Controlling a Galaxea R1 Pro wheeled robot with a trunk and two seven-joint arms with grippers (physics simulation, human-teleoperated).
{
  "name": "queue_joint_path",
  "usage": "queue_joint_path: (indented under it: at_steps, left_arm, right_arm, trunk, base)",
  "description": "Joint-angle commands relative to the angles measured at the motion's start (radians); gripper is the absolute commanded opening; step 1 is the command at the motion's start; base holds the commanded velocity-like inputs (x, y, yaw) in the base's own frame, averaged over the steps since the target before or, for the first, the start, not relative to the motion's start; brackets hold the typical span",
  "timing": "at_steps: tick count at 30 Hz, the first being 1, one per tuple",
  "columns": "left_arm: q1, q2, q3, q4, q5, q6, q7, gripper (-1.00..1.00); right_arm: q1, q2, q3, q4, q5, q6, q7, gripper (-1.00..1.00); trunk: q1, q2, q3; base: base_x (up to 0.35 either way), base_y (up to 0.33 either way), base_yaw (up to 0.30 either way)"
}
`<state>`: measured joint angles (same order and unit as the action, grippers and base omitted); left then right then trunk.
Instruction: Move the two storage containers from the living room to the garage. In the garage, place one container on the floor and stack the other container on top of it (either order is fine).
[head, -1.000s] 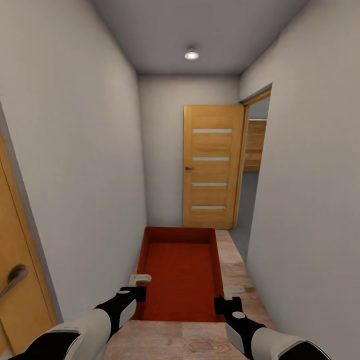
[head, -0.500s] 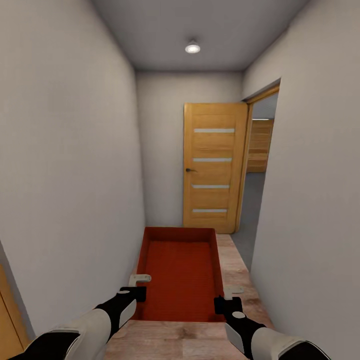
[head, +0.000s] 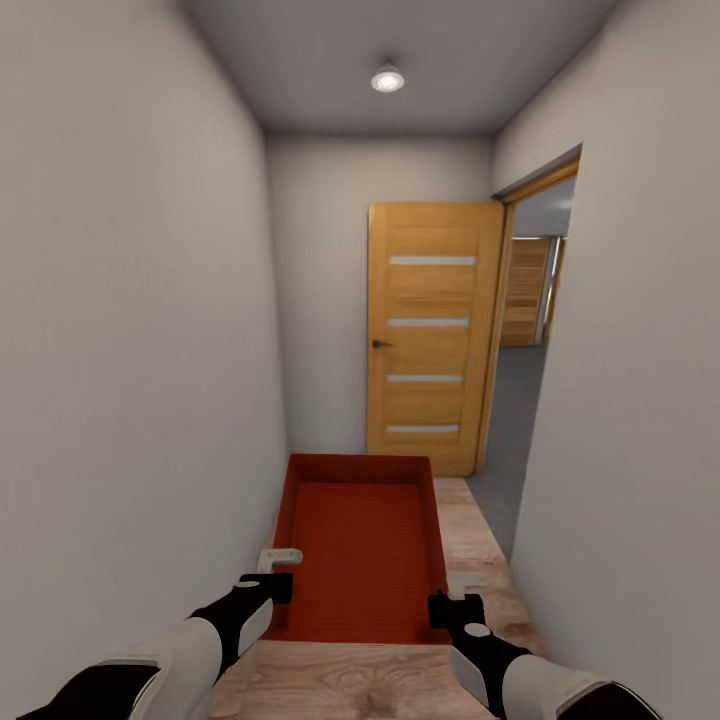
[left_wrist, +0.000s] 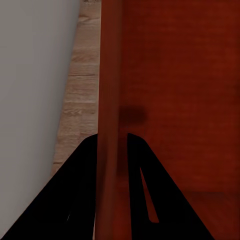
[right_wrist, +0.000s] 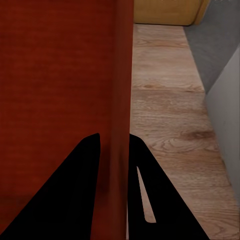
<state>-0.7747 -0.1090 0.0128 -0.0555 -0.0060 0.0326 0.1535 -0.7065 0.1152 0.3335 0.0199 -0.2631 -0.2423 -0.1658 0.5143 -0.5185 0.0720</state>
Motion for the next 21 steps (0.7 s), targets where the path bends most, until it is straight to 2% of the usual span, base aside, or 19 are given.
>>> queue_joint_path:
  at_steps: [1, 21]
  left_arm:
    - [0.0, 0.075, 0.045, 0.002, 0.0, 0.004, 0.011, -1.0]
    - [0.0, 0.075, 0.045, 0.002, 0.001, 0.005, 0.011, -1.0]
  right_arm:
    - [-0.001, -0.002, -0.007, 0.0, -0.015, -0.098, -0.004, -1.0]
    - [-0.001, -0.002, -0.007, 0.0, -0.015, -0.098, -0.004, -1.0]
  trunk:
    - [0.001, -0.001, 0.0]
    - [0.001, -0.001, 0.0]
  base:
    - [0.323, 0.0, 0.0]
    - [0.323, 0.0, 0.0]
